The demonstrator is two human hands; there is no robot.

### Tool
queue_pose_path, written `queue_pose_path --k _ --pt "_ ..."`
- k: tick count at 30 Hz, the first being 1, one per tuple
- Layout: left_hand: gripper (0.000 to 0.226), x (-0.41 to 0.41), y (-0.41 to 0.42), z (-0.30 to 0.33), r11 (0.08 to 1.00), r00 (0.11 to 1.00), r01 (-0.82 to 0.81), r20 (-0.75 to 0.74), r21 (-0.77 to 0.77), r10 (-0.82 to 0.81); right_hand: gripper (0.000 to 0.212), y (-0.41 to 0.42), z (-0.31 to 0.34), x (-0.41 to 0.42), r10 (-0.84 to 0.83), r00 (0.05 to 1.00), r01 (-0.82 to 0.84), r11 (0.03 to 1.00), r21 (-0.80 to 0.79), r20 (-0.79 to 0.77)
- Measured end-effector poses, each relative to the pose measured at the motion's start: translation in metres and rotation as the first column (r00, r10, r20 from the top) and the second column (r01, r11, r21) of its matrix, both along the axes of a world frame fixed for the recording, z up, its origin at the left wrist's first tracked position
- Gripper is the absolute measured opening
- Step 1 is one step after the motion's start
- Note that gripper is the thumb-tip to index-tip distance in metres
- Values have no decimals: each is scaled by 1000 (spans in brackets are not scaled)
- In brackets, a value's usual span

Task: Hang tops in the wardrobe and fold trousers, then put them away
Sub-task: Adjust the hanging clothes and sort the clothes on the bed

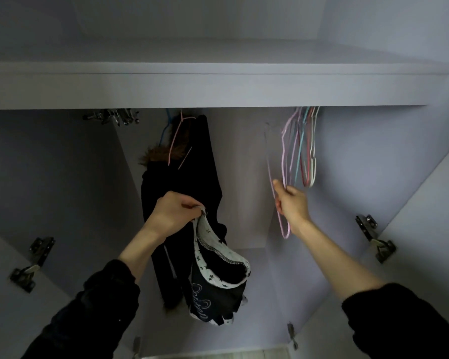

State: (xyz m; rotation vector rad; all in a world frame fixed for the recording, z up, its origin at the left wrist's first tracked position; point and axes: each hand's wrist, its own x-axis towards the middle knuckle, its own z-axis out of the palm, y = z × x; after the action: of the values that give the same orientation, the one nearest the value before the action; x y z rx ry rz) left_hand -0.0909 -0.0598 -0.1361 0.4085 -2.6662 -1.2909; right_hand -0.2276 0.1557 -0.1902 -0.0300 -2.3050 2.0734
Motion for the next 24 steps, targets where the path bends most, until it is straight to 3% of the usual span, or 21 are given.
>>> queue_pose_path --k 3,7,10,14,17,20,24 --pt "14 6 6 -5 1000 1000 1 13 2 -1 39 17 -22 23 41 999 -41 999 -32 -1" --pt "13 8 11 -12 1000 999 -19 33 19 18 9 22 -19 20 301 932 -245 933 -261 201" --pt "13 10 13 -17 998 998 -39 47 48 37 22 23 -21 18 309 870 -236 945 -227 383" --pt "15 15 6 -27 989 993 -104 75 108 96 40 30 -27 27 325 828 -273 945 -178 457" --pt "16 16 0 -36 969 983 -172 99 177 156 45 37 -27 30 380 821 -405 914 -36 426" --pt "16 18 -5 -44 956 972 -214 144 202 187 45 38 -24 29 340 886 -392 912 118 317" --pt "11 18 -9 -53 938 938 -321 178 128 297 50 43 -22 26 321 924 -348 931 111 207"
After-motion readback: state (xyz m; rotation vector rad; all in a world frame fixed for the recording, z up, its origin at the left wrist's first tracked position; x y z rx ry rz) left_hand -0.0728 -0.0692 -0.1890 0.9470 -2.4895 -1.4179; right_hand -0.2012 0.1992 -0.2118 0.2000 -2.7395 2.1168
